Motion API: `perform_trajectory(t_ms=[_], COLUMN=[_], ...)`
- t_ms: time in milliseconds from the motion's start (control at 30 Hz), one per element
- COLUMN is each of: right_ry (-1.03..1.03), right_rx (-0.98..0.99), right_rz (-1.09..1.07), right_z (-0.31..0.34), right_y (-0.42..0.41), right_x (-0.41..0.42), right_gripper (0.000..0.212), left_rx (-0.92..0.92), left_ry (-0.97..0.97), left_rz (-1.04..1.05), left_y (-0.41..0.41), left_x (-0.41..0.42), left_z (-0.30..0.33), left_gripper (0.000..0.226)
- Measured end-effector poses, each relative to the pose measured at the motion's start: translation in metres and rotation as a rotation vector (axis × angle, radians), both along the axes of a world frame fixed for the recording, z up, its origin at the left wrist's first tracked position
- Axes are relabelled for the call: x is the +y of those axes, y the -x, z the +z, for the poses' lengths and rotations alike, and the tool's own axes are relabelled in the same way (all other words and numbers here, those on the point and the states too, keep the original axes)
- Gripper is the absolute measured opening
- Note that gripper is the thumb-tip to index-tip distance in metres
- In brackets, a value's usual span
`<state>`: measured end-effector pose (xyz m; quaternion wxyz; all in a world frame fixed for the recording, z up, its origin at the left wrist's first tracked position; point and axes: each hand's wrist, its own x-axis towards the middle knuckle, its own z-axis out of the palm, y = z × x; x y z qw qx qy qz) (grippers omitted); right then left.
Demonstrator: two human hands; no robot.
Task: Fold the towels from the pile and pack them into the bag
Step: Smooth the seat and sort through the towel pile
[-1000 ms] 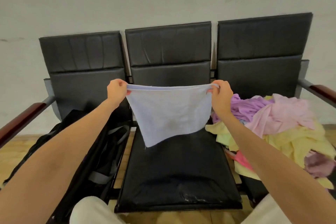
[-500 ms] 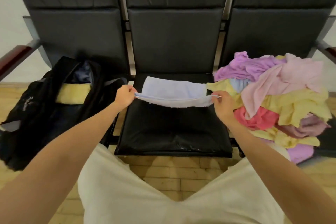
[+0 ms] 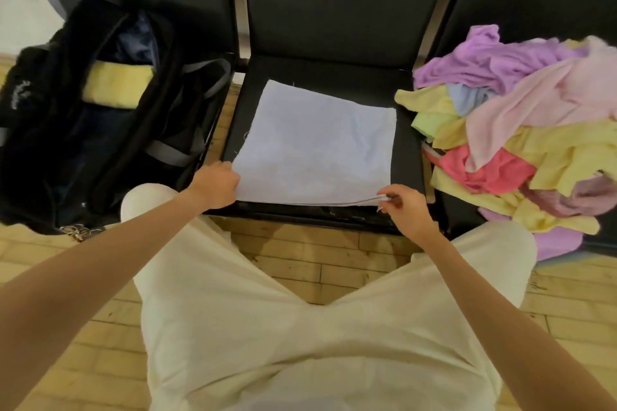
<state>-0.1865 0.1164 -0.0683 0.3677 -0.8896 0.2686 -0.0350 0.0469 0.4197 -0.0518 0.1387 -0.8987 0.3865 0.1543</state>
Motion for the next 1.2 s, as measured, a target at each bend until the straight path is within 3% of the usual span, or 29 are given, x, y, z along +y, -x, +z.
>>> perform_trajectory(t_ms=[33,100,200,300,400,500,567,633,700,867,1000,1200], right_ry=[-0.027,-0.066,-0.115,-0.148,-0.21,-0.283,-0.297,-0.225,-0.054,0.382,0.512,0.492], right_rx=[-0.008,-0.034,-0.125,-0.212,-0.275,-0.302,-0.28,-0.23,-0.151,0.138,0.329,0.361], right_rz=[-0.017,-0.046,-0.079,-0.086,-0.083,-0.094,-0.112,-0.141,-0.204,-0.289,-0.308,-0.31], right_z=[-0.001,-0.002,-0.001,0.002,0.003,0.002,-0.003,-0.012,-0.028,-0.045,-0.045,-0.046], right_y=[-0.001,-0.004,-0.011,-0.018,-0.026,-0.036,-0.048,-0.068,-0.094,-0.159,-0.185,-0.175], right_x=[0.0,-0.002,-0.008,-0.015,-0.023,-0.032,-0.042,-0.058,-0.082,-0.119,-0.123,-0.133], right_gripper=[0.014,0.016,0.017,0.018,0.019,0.016,0.013,0.015,0.02,0.049,0.06,0.034], left_rx=[-0.085,-0.131,0.213,0.552,0.683,0.709,0.68,0.645,0.628,0.597,0.685,0.908], left_ry=[-0.069,-0.033,0.36,0.587,0.735,0.828,0.834,0.836,0.828,0.821,0.788,0.678], left_rz=[-0.022,-0.019,0.028,0.051,0.075,0.113,0.104,0.067,0.042,0.002,0.026,0.125], left_y=[0.006,0.019,0.042,0.069,0.089,0.093,0.091,0.089,0.087,0.084,0.083,0.088], left_x=[-0.007,-0.025,-0.057,-0.103,-0.15,-0.177,-0.186,-0.188,-0.187,-0.184,-0.184,-0.186], left_z=[0.002,-0.002,-0.018,-0.021,-0.025,-0.031,-0.036,-0.039,-0.042,-0.04,-0.036,-0.028], left_gripper=[0.018,0.018,0.03,0.047,0.047,0.028,0.013,0.027,0.036,0.024,0.011,0.011])
